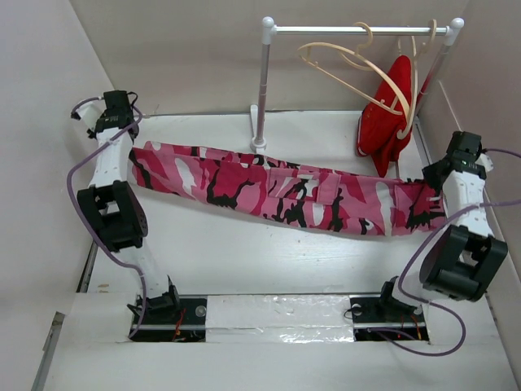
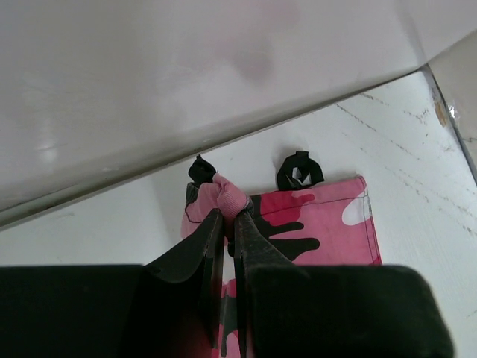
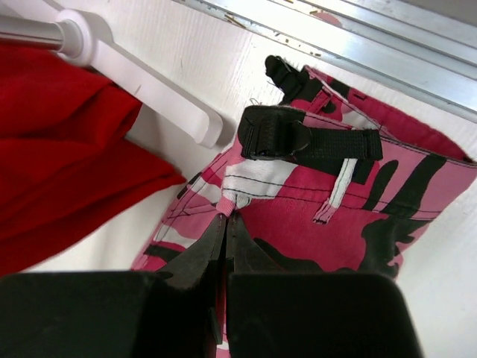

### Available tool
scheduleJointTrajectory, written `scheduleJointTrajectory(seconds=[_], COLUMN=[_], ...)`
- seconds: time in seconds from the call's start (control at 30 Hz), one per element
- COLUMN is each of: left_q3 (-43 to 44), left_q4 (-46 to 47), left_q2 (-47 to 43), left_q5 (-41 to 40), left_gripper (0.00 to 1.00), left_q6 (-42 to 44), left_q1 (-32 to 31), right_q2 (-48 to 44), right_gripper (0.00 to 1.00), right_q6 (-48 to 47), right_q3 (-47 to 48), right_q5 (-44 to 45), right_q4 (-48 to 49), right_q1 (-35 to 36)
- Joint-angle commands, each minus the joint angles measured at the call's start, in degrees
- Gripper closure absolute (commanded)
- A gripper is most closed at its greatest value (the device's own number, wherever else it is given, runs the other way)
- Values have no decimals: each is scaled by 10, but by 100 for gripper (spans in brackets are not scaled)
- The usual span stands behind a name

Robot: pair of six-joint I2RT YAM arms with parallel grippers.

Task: Place the trousers on the hanger
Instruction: Fold the trousers at the center of the board.

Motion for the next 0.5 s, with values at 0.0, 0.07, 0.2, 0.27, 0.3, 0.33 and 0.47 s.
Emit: scheduleJointTrajectory(seconds=[0.0,0.07,0.2,0.27,0.3,0.33,0.47], left_q3=[49,72,102,114,115,116,132], left_q4=[26,19,22,32,39,44,61], left_q2=[27,59,101,115,126,130,160], left_q5=[-50,-54,-61,-59,-60,-62,-62], left_gripper=[100,100,100,100,100,100,100], left_q6=[27,33,47,48,53,55,61], left_q1=[-8,-14,-19,-19,-26,-26,-26], right_q2=[36,55,75,93,116,126,164], right_gripper=[100,100,100,100,100,100,100], right_q6=[14,24,37,38,42,45,53], right_q3=[61,73,90,105,116,138,148], right_q5=[26,11,6,7,5,3,-15], right_q4=[47,52,86,95,90,76,98], right_q1=[-18,-24,-24,-24,-24,-24,-24])
